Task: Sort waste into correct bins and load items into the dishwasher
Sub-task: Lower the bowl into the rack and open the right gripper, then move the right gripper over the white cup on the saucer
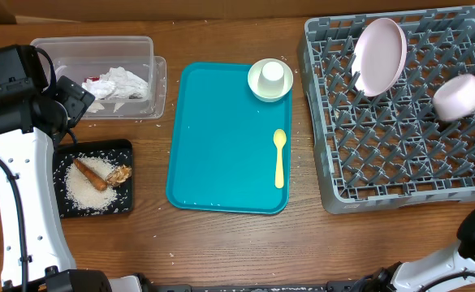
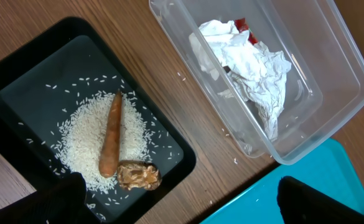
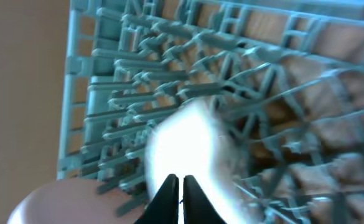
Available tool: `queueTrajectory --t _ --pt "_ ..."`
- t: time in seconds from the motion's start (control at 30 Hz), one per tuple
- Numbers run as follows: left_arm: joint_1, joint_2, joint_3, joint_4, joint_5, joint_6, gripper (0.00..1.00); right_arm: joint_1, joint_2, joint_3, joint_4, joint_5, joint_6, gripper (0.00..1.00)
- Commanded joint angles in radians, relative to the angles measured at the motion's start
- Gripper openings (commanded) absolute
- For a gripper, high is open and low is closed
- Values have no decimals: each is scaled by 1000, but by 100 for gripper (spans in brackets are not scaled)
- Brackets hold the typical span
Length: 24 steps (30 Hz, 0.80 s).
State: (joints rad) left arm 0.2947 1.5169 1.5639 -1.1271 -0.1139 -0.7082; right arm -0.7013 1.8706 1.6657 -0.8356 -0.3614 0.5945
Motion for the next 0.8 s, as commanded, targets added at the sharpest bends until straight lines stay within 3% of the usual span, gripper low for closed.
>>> queueTrajectory --t 0.0,0.3,0.53,0.67,0.77 --pt "0 4 2 2 -16 -18 100 -1 -8 95 -48 154 -19 8" --pt "0 4 2 2 -16 -18 100 14 -11 333 -259 123 -20 17" --pt "0 4 2 2 -16 -18 100 122 -54 428 -322 16 -67 23" --pt "0 4 2 2 -17 -18 100 260 -91 428 -301 -64 -159 31" --pt "0 4 2 2 -16 -18 100 401 -102 428 -274 -67 -238 47"
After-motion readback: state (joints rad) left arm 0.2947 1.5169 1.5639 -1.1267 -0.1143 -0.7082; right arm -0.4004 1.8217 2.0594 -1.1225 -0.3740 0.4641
